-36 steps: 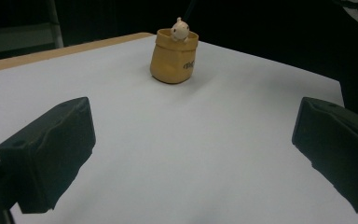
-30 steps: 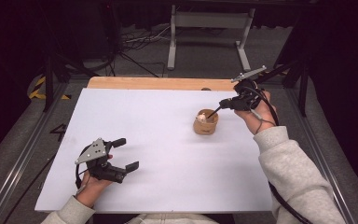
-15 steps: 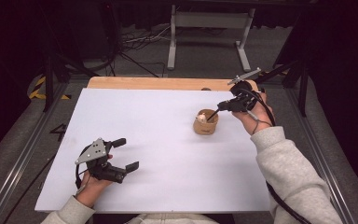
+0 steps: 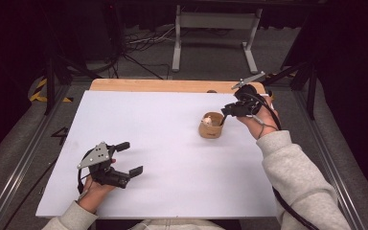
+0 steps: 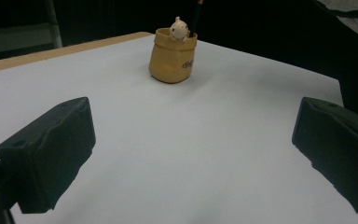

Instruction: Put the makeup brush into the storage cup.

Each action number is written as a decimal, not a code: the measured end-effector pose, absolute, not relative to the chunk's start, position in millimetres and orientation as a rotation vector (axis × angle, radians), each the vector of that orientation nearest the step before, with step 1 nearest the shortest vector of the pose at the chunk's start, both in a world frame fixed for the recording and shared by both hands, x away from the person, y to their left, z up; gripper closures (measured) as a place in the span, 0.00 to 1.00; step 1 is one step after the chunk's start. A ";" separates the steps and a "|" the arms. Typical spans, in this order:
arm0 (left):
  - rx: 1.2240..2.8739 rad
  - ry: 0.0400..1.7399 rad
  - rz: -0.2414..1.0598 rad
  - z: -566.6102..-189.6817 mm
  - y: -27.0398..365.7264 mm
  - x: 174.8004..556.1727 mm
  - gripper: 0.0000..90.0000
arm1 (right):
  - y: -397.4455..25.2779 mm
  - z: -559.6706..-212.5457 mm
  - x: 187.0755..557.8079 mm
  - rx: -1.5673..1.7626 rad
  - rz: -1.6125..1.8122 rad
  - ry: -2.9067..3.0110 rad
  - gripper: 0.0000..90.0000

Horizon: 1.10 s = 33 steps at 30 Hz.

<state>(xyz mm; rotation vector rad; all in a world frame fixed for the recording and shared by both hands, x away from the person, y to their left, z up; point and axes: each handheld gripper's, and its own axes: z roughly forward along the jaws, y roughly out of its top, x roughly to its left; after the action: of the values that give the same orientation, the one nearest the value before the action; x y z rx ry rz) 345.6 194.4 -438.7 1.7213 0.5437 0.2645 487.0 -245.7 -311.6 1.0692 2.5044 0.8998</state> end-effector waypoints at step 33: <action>1.723 0.538 0.285 -428.5 206.5 330.2 0.00 | -284.5 -318.8 402.3 0.780 1.430 2.141 0.04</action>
<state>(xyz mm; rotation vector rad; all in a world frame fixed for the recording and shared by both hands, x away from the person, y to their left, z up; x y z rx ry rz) 330.2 206.5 -428.5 1.7233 0.5383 0.2847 402.3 -284.5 -318.8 0.7805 2.1410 1.4302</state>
